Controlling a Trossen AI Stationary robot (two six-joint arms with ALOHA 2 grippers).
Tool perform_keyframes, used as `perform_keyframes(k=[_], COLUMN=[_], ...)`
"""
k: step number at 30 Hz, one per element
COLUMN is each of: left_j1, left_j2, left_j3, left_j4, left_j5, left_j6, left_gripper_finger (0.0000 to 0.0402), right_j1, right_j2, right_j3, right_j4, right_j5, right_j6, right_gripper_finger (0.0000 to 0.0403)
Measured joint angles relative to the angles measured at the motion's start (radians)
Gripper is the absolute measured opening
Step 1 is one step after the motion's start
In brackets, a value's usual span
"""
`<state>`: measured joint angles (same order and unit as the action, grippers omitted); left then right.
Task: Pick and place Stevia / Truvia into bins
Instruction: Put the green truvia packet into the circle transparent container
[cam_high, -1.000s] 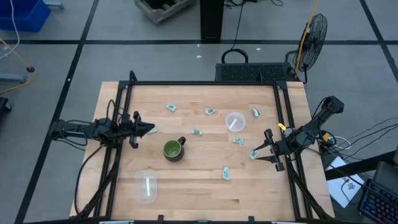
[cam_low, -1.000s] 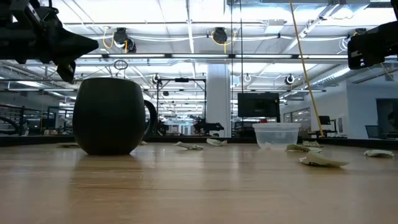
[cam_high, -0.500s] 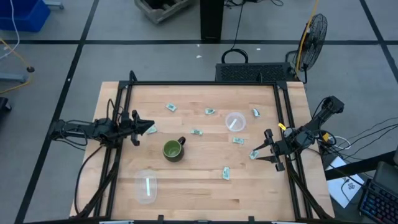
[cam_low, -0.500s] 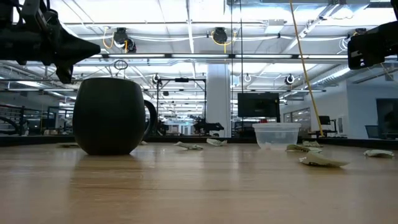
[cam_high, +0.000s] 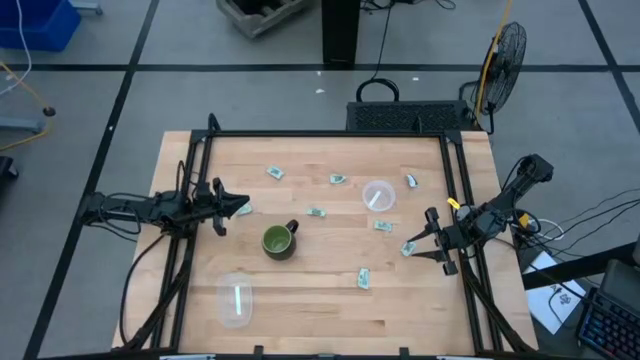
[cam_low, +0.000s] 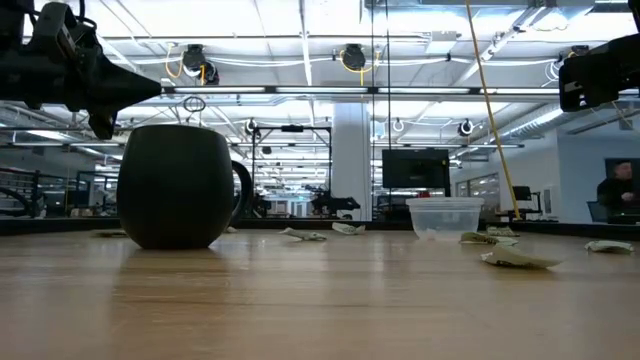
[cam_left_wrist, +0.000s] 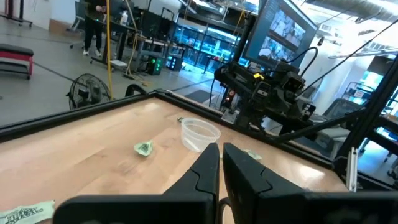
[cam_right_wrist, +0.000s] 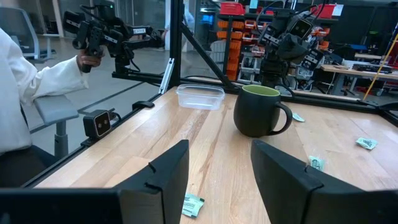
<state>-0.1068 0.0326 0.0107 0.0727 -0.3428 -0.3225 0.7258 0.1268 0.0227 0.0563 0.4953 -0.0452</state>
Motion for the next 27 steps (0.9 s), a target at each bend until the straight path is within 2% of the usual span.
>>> perform_keyframes(k=[18,24,27], left_j1=[0.0,0.0,0.0], left_j2=[0.0,0.0,0.0], left_j3=[0.0,0.0,0.0], left_j4=[-0.001,-0.003,-0.003], left_j5=[0.0,0.041,0.043], left_j6=[-0.028,-0.169,-0.183], left_gripper_finger=[0.0026,0.0026,0.0026], right_j1=[0.0,0.0,0.0], right_j2=[0.0,0.0,0.0], right_j3=[0.0,0.0,0.0], right_j4=[0.0,0.0,0.0], right_j5=[0.0,0.0,0.0], right_j6=[0.0,0.0,0.0], right_gripper_finger=[0.0167,0.0167,0.0167])
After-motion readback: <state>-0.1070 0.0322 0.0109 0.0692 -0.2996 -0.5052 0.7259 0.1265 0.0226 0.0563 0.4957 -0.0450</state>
